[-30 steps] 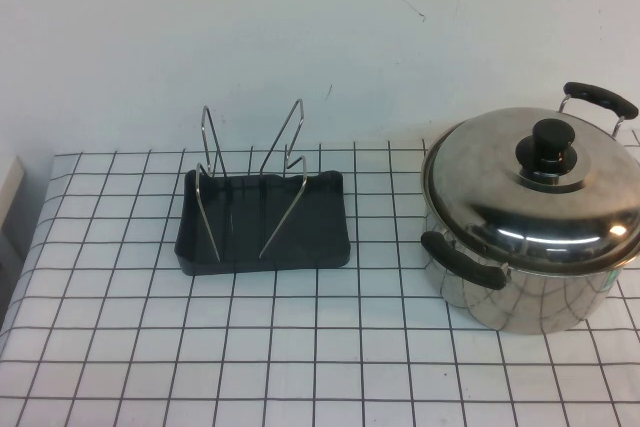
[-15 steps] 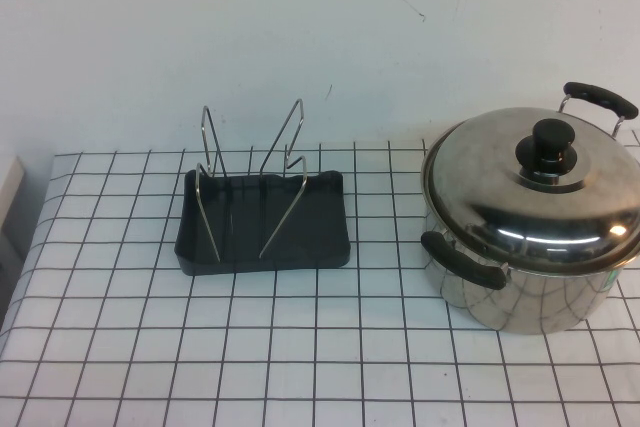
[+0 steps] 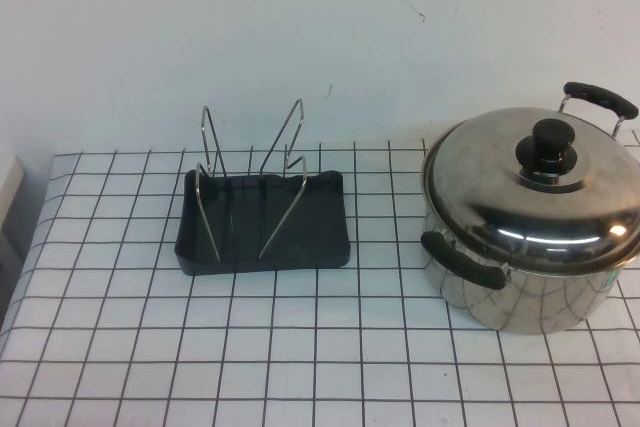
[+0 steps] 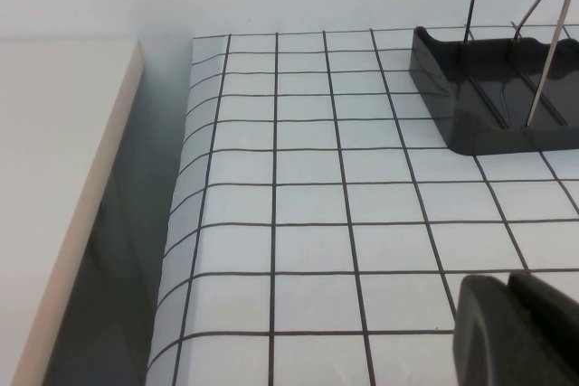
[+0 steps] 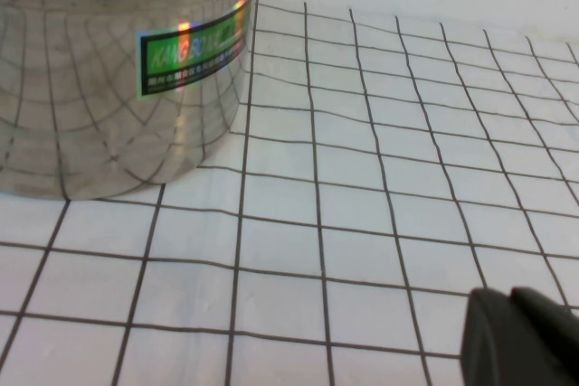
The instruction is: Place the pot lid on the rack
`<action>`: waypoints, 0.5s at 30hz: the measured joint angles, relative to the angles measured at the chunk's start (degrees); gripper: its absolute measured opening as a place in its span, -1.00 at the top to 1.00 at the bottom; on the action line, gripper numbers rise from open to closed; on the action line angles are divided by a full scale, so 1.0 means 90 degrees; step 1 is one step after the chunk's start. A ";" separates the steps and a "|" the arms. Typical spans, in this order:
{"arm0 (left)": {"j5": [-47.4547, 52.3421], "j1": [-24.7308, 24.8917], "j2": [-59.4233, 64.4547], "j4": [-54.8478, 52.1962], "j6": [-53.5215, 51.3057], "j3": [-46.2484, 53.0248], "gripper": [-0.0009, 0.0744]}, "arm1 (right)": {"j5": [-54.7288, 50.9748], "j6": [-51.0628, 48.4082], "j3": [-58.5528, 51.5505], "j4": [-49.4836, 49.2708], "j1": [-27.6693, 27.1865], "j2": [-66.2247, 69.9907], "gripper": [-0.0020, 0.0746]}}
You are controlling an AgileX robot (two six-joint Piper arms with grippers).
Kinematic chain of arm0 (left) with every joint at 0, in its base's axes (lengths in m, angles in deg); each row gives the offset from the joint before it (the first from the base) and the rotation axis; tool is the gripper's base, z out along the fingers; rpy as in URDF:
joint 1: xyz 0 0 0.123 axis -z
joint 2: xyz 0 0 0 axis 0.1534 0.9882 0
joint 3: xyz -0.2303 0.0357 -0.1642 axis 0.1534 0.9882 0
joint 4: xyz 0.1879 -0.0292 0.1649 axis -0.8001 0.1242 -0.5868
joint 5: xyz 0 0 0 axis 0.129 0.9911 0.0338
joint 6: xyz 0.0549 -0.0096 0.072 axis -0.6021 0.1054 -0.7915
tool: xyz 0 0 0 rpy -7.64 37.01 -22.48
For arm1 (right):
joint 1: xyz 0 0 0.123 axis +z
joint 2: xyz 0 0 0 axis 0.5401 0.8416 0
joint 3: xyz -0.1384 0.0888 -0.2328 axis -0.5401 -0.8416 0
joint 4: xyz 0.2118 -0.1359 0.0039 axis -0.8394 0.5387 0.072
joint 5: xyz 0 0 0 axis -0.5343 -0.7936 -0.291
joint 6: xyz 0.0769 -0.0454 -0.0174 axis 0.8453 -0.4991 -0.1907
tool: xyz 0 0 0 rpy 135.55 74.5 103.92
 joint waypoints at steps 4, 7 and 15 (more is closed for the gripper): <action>-0.0161 0.0000 0.0000 0.0000 0.0000 0.0012 0.98 | 0.0000 0.0000 0.0000 0.0000 0.0000 0.0000 0.95; -0.0362 0.0000 0.0000 0.0000 0.0000 0.0023 0.98 | 0.0000 0.0000 0.0000 0.0000 0.0000 0.0000 0.95; -0.1424 0.0000 0.0000 0.0000 0.0000 0.0023 0.98 | 0.0417 0.0000 0.0000 0.0116 0.0000 0.0000 0.95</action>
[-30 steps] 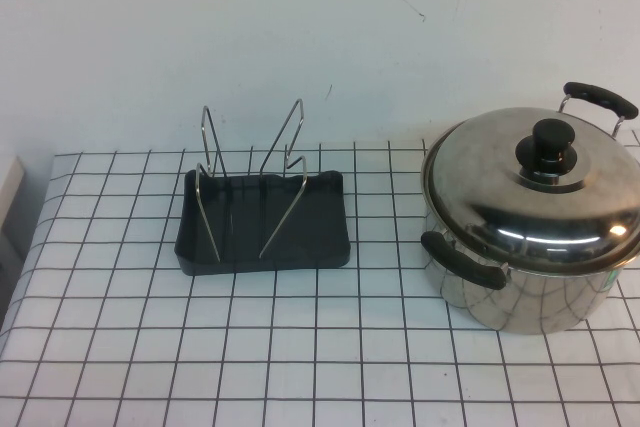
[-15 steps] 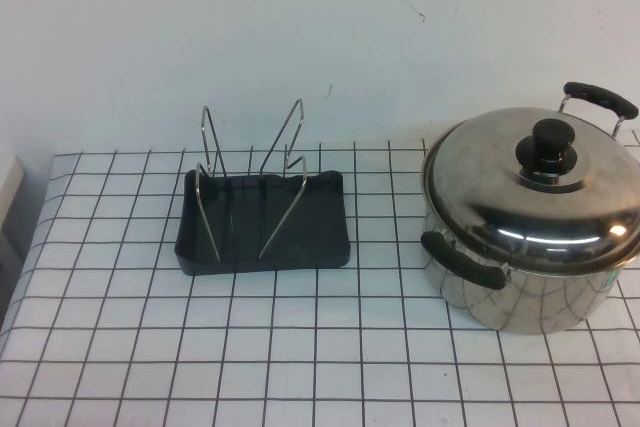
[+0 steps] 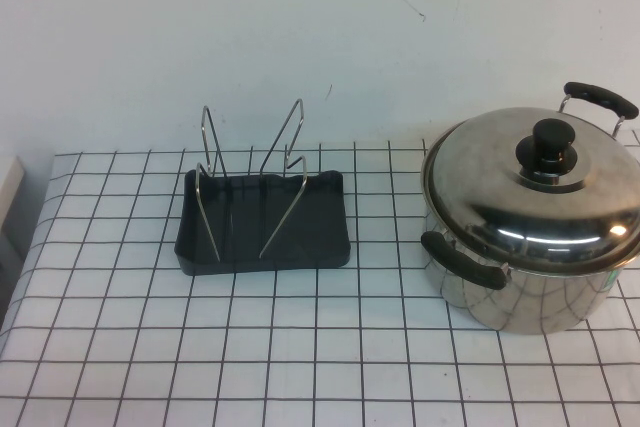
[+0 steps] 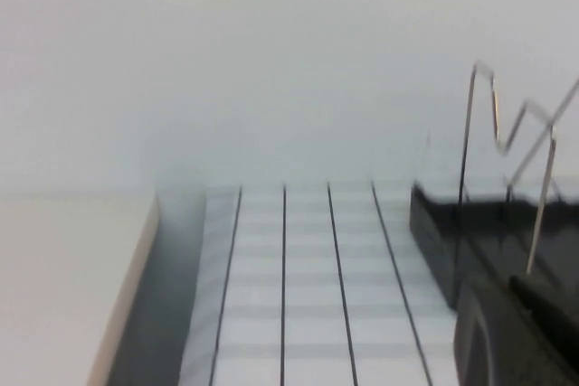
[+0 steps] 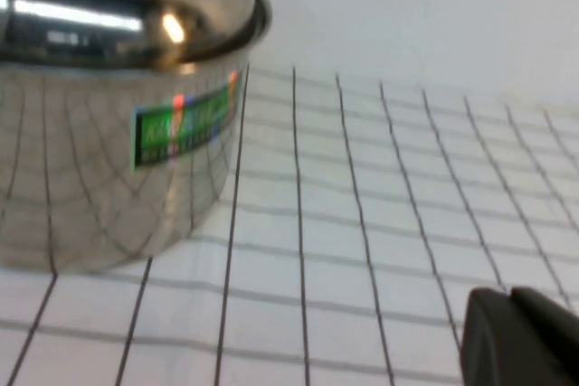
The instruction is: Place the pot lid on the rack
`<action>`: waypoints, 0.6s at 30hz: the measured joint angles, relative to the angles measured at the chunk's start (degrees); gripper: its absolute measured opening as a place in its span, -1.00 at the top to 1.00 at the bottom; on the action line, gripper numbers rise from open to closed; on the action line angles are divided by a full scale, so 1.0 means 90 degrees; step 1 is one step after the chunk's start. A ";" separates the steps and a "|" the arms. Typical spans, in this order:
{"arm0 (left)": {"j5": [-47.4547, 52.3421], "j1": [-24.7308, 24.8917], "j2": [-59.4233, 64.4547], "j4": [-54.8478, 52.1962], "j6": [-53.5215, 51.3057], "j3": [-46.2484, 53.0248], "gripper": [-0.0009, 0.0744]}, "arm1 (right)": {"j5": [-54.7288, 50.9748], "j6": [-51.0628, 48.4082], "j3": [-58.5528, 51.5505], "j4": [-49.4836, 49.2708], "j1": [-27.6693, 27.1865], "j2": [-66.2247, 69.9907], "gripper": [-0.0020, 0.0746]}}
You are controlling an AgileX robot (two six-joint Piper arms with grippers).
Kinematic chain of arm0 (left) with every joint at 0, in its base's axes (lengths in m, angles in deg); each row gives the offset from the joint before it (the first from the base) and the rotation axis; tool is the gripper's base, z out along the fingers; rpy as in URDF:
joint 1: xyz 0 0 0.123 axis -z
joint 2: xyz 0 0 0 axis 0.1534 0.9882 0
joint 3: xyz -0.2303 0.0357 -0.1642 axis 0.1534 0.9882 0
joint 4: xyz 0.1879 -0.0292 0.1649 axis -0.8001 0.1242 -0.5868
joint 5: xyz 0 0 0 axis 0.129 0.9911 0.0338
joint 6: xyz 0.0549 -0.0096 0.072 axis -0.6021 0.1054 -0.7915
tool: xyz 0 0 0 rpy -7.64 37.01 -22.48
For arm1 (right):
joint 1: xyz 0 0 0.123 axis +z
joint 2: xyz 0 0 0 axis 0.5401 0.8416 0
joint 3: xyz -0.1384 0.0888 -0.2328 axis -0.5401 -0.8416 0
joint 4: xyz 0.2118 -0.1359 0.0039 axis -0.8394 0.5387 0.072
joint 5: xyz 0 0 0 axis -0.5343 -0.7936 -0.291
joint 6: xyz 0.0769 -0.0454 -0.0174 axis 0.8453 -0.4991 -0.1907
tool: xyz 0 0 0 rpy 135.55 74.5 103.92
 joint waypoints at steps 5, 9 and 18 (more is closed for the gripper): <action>-0.1200 0.0000 0.0000 0.0000 0.0026 0.0000 0.98 | 0.1673 0.0000 0.0000 0.0026 0.0000 0.0000 0.95; -0.2310 0.0000 0.0000 0.0000 0.0038 0.0000 0.98 | 0.3509 0.0012 0.0000 0.0045 0.0000 0.0000 0.95; -0.3485 0.0000 0.0000 0.0000 0.0174 0.0000 0.98 | 0.6084 -0.0002 0.0000 -0.0217 0.0000 0.0000 0.95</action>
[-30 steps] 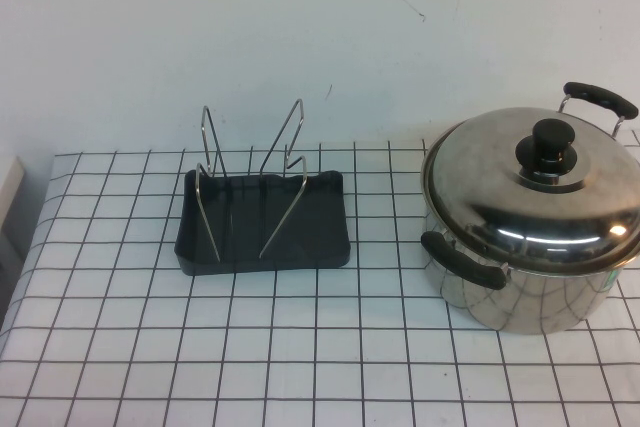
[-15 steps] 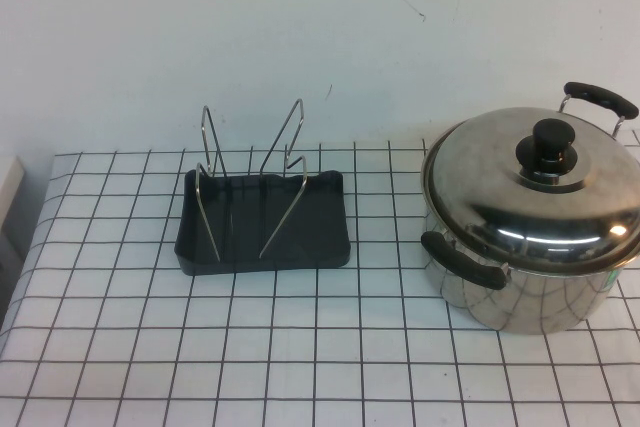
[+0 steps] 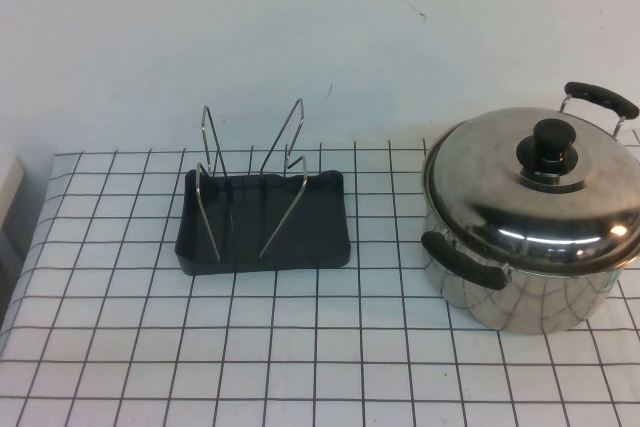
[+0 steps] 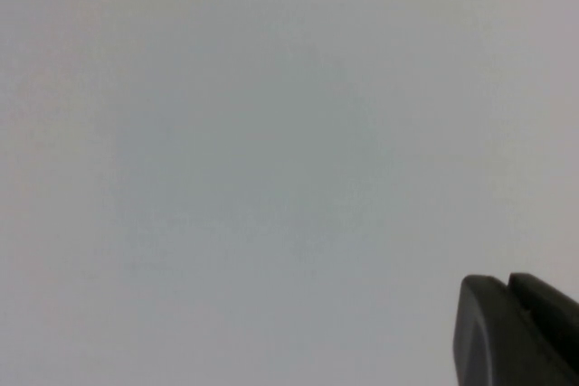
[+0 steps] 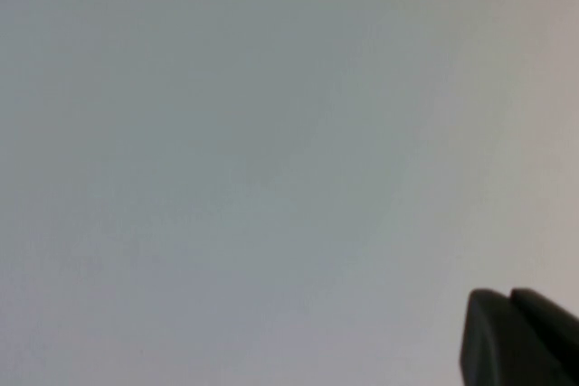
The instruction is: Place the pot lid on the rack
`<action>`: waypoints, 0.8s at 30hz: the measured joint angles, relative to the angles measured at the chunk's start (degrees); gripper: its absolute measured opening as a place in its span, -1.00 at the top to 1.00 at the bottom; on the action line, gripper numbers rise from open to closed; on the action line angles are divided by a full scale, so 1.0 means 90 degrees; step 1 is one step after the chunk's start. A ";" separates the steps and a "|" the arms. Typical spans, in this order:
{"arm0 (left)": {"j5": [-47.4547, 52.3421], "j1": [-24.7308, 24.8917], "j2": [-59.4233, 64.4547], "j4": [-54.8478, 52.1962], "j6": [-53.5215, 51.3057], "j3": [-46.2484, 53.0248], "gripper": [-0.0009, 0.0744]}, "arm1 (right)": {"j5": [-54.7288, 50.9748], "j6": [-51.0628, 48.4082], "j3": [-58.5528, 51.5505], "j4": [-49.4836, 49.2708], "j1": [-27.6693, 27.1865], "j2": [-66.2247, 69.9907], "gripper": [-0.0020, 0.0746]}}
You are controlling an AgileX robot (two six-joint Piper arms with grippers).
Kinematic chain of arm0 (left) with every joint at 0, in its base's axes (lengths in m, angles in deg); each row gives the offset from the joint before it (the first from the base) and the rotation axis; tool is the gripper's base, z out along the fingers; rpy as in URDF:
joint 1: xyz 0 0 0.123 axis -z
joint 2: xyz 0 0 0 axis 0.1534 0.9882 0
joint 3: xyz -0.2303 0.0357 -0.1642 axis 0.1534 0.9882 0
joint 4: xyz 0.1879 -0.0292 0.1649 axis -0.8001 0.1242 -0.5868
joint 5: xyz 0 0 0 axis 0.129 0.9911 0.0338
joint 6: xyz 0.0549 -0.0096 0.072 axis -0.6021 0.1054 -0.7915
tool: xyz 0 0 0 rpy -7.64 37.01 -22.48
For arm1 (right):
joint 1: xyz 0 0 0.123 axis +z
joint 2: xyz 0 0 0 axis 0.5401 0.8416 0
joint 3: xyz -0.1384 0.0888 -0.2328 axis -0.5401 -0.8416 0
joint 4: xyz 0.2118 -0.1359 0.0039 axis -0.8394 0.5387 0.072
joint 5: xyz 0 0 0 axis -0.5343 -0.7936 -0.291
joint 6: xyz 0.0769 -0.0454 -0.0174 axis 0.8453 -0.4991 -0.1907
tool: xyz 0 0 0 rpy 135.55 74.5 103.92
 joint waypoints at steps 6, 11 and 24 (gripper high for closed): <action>0.0302 0.0000 0.0000 0.0000 0.0157 -0.0039 0.98 | -0.1245 0.0350 0.0387 0.0096 0.0000 -0.0011 0.95; 0.1516 0.0000 -0.0005 -0.0221 0.0132 -0.0717 0.98 | -0.3308 0.0465 0.1511 0.0636 0.0000 0.0074 0.95; 0.1460 0.0000 0.0922 -0.0820 0.0255 -0.1246 0.98 | -0.2853 0.1408 0.2598 0.1512 0.0000 0.3109 0.95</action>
